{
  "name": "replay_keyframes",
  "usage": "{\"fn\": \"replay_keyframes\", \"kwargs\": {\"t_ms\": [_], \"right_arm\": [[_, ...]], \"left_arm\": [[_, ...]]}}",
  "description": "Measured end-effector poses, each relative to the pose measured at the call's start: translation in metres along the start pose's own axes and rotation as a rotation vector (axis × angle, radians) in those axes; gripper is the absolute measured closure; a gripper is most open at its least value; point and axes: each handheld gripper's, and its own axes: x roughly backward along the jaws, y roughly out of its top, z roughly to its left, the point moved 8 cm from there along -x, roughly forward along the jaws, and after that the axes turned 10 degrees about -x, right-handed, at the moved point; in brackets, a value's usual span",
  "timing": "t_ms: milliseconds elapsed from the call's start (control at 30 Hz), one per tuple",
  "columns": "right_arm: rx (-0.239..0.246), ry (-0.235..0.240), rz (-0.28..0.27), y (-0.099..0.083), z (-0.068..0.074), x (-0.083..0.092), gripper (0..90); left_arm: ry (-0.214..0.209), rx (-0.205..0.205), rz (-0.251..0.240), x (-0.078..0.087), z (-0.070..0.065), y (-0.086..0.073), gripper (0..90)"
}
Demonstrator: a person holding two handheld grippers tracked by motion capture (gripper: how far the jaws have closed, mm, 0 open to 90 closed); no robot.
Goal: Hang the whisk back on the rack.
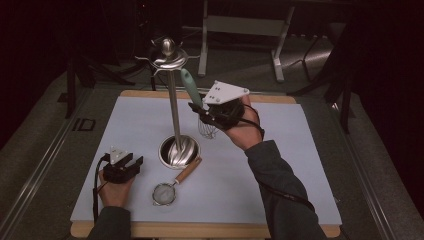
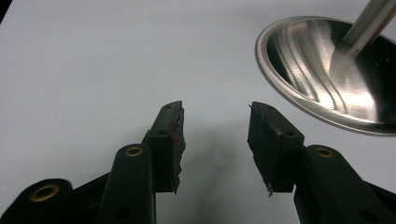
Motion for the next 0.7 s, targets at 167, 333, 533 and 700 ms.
{"fn": "replay_keyframes", "kwargs": {"t_ms": [167, 333, 533, 700], "right_arm": [[-0.013, 0.012, -0.005, 0.001, 0.001, -0.003, 63.5], [-0.009, 0.043, -0.016, 0.003, 0.006, -0.002, 58.5], [-0.007, 0.076, -0.043, 0.008, 0.012, 0.004, 55.2], [-0.021, 0.095, -0.072, 0.013, 0.014, 0.013, 53.1]], "left_arm": [[-0.001, 0.001, 0.0, 0.0, 0.0, 0.0, 55.7], [0.0, 0.0, -0.001, 0.0, 0.0, 0.0, 55.7], [0.0, -0.001, 0.0, 0.0, 0.0, 0.0, 55.7], [0.001, -0.003, 0.001, 0.0, 0.0, 0.0, 55.5]]}}
